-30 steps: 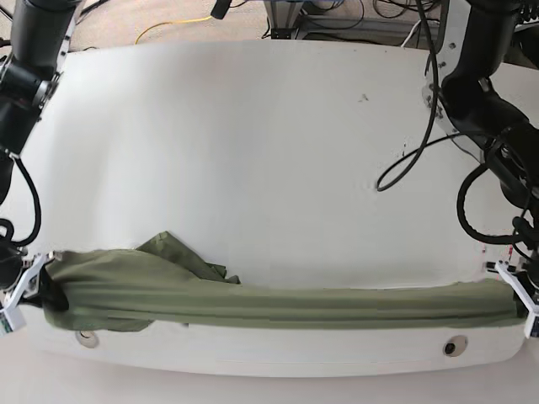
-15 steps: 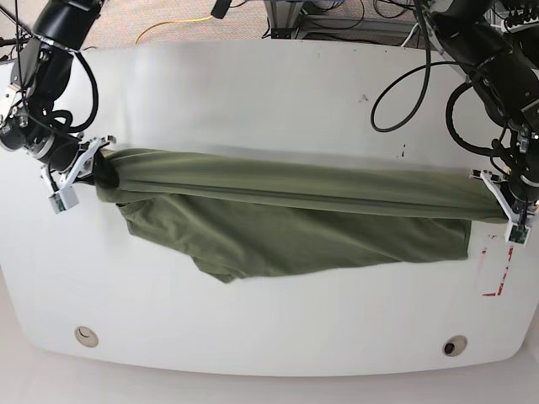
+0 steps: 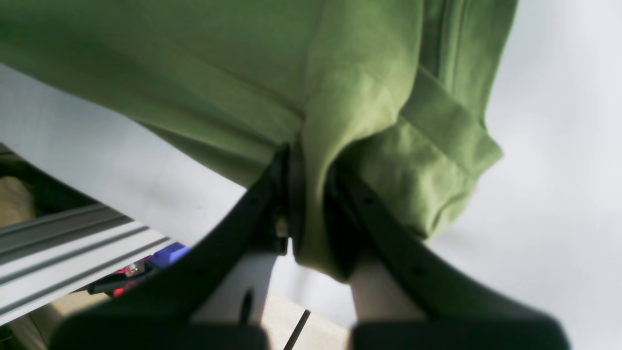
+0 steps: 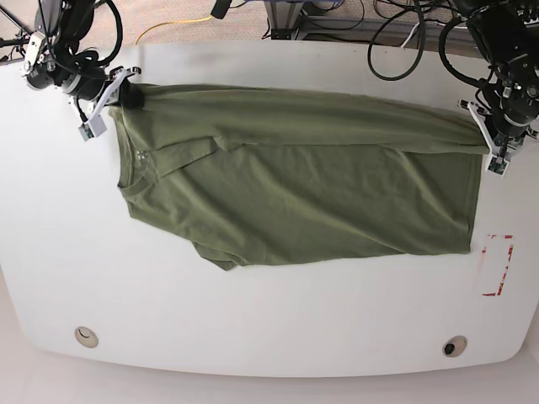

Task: Fold the T-shirt properly
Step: 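Lay the shirt flat by pulling both grippers back, then open both grippers and release the shirt edge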

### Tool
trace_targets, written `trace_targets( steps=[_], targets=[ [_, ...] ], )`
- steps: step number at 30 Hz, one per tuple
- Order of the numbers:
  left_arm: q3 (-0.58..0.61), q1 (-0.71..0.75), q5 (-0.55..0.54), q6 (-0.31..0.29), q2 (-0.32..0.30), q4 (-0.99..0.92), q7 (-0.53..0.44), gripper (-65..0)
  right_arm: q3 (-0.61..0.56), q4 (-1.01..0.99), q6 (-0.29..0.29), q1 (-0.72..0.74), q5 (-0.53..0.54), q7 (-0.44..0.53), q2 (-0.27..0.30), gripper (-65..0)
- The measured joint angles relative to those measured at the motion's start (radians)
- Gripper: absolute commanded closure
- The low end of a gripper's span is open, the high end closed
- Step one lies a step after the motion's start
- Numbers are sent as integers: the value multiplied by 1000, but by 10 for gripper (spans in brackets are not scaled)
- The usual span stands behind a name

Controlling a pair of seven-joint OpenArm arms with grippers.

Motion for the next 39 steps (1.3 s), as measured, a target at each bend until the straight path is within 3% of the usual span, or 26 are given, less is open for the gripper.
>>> trace_targets(
  steps=[9, 12, 15, 18, 19, 21, 27, 33, 39],
  targets=[
    [0, 62, -5, 0, -3, 0, -9, -13, 0, 0, -1, -39, 2, 2, -3, -5],
    [3, 69, 0, 0, -3, -1, -2, -161, 2, 1, -1, -60, 1, 0, -2, -94],
    [3, 79, -2, 0, -6, 0, -11, -354, 2, 1, -1, -69, 0, -1, -1, -273],
    [7, 95, 0, 0, -26, -1, -6, -474, 3, 3, -1, -79, 1, 0, 0, -445],
    [6, 94, 4, 0, -31, -1, -1, -481, 4, 8, -1, -82, 0, 1, 0, -490],
    [2, 89, 6, 0, -33, -1, -2, -471, 8, 40, -2, -91, -6, -5, -3, -518],
    [-14, 86, -19, 0, -65, -1, -6, -471, 116, 189, -2, -110, 1, -8, -69, -493],
    [-201, 42, -131, 6, -66, -22, 2, -468, 240, 217, 0, -110, 7, -47, -98, -447],
    [-178, -65, -167, 1, -55, -225, -8, -381, 243, 215, -2, -34, -6, -47, -95, -417]
  ],
)
